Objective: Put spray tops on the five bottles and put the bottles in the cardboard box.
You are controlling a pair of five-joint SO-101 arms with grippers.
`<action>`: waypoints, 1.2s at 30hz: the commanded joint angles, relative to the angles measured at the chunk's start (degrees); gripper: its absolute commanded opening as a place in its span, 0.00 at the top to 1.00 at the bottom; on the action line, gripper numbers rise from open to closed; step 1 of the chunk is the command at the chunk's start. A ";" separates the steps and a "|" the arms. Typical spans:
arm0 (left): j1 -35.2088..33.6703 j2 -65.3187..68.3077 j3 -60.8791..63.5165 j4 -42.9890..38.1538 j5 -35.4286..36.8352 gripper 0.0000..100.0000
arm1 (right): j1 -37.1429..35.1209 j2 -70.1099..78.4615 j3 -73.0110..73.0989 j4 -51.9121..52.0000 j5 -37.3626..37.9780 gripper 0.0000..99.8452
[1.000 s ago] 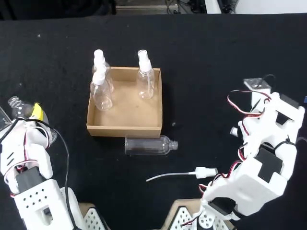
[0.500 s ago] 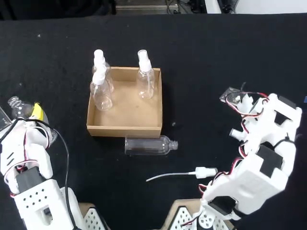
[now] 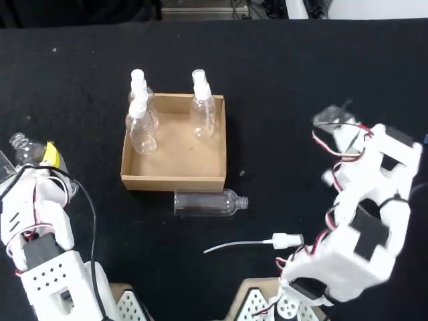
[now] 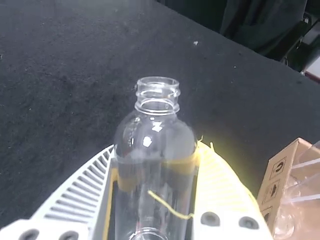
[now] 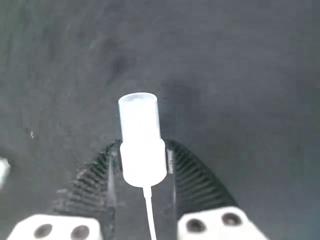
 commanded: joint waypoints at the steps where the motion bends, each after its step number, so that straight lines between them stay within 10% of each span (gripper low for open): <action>1: 0.84 -1.32 3.21 -9.67 0.35 0.97 | -3.69 -13.85 -1.63 0.18 -19.69 0.99; 9: 0.84 -1.41 11.91 -27.60 0.00 0.97 | -17.49 -37.05 -5.23 10.29 -39.65 0.99; 23: 0.84 -17.85 14.02 -20.22 0.18 0.97 | -48.70 -54.29 -25.71 12.57 -59.43 0.99; 36: 0.84 -26.29 16.31 -17.32 0.18 0.97 | -71.56 -54.20 -24.92 -12.66 -67.16 0.99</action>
